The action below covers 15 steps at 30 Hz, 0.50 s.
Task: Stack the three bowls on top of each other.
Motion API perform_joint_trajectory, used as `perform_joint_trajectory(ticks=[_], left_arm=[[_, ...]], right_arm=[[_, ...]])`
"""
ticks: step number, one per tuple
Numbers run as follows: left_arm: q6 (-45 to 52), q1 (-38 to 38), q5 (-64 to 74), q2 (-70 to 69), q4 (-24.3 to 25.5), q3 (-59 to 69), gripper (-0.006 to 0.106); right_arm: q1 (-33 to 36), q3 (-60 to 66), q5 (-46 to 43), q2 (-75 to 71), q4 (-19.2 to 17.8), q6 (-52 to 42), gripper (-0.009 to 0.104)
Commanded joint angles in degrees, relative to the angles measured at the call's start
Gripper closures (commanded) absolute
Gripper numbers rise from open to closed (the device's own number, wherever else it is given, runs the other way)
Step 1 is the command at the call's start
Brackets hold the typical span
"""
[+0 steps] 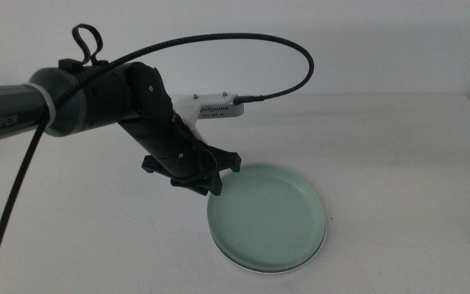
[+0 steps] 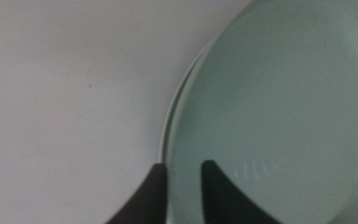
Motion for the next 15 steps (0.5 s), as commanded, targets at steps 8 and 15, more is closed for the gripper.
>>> perform_joint_trajectory(ticks=[8,15], left_arm=[[4.42,-0.21,-1.36,-4.05,-1.58,-1.42,0.01],[5.87,1.15,-1.62,-11.73,-1.54,-1.42,0.01]], right_arm=[[-0.05,-1.67,-4.02,0.33,0.06,-0.31,0.04],[-0.05,-1.67,-4.02,0.33,0.06,-0.31,0.04]])
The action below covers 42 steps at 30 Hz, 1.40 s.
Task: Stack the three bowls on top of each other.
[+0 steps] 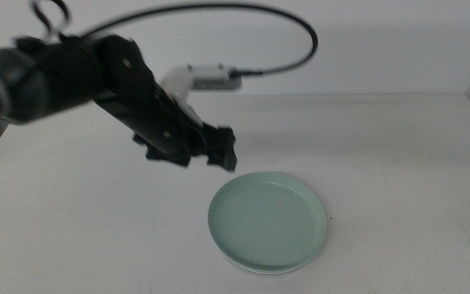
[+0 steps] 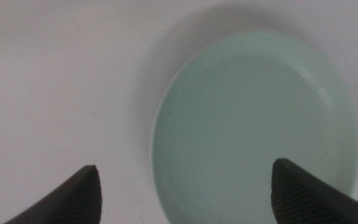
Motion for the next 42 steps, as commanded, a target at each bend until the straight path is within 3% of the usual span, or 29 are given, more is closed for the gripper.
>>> perform_joint_trajectory(ticks=[1,11,20,27,37,42], left_arm=[[0.19,1.14,-1.97,-6.56,-1.47,-1.42,0.01],[0.19,7.41,-13.76,-20.13,-1.34,-1.42,0.014],[0.19,14.41,-19.7,-27.83,-0.21,-1.42,0.024],[0.19,15.55,-24.97,-30.09,-0.1,-1.42,0.035],[0.19,15.55,-25.24,-35.75,7.22,-0.96,0.05],[0.19,15.55,-25.7,-39.51,7.78,1.73,0.056]], right_arm=[[-0.05,-1.67,-4.02,0.33,0.06,-0.31,0.04],[-0.05,-1.67,-3.97,0.33,0.06,-0.31,0.04],[-0.05,-1.67,-3.97,0.33,0.06,-0.31,0.04],[-0.05,-1.67,-3.97,0.33,0.06,-0.31,0.04],[-0.05,-1.67,-3.97,0.33,0.06,-0.31,0.04],[-0.05,-1.67,-3.97,0.33,0.06,-0.31,0.04]])
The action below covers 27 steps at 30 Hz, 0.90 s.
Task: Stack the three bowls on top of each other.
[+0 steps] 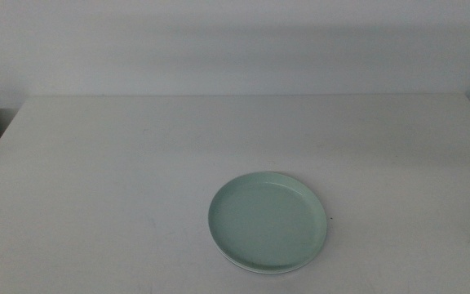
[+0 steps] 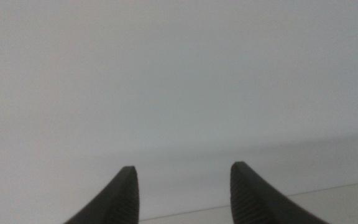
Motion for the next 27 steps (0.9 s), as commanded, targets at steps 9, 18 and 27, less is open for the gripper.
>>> perform_joint_trajectory(ticks=[9,18,27], left_arm=[[-0.29,0.07,-6.78,-13.0,-0.49,16.05,0.067],[-0.29,3.86,-7.21,-32.35,-0.43,36.43,0.077],[-0.29,4.81,-10.63,-51.75,-0.43,55.24,0.084]], right_arm=[[-0.05,-1.67,-3.98,0.12,0.09,-0.31,0.04],[-0.24,9.46,-14.05,-2.65,-1.71,-0.31,0.04],[-9.41,38.69,-45.96,-15.4,-8.66,-0.31,0.04]])
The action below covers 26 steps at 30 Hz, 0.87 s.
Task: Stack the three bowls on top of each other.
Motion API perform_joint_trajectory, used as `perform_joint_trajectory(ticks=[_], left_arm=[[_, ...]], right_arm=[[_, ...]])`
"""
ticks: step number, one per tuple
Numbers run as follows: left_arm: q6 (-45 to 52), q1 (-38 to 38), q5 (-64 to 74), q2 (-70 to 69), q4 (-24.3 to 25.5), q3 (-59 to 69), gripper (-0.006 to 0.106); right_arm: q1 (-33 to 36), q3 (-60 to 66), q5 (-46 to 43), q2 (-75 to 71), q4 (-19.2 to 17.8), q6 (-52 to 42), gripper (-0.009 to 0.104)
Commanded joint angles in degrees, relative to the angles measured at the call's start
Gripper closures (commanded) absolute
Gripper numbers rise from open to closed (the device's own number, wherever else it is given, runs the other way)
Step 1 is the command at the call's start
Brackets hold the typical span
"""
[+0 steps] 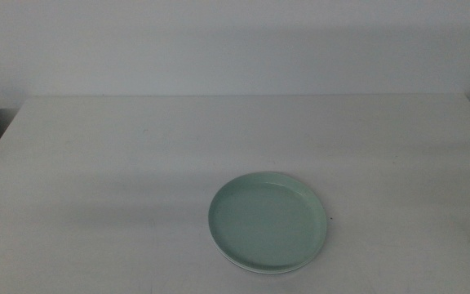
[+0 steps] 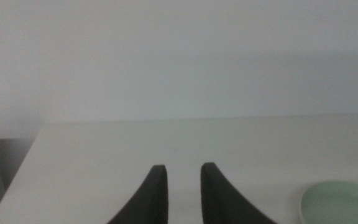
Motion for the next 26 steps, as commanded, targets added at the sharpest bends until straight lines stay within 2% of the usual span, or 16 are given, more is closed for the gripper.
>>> perform_joint_trajectory(ticks=[1,8,13,18,26], left_arm=[[-0.33,0.16,-5.11,-3.94,-0.75,3.3,0.085],[-0.33,0.16,-5.11,-15.16,-0.75,14.89,0.09],[-0.33,0.16,-6.31,-14.77,-0.8,18.54,0.092],[-0.33,0.16,-6.57,-14.82,-0.75,21.58,0.093],[-0.33,0.26,-5.07,-14.95,-0.77,21.96,0.093]], right_arm=[[-3.21,4.78,-10.64,-3.51,-2.29,-0.31,0.04],[-10.41,20.43,-11.14,-15.56,-2.02,-0.31,0.04],[-14.16,26.7,-11.02,-21.22,0.46,-0.31,0.04],[-17.0,28.85,-10.0,-24.28,0.77,-0.31,0.04],[-17.36,28.85,-9.84,-24.23,0.95,-0.31,0.04]])
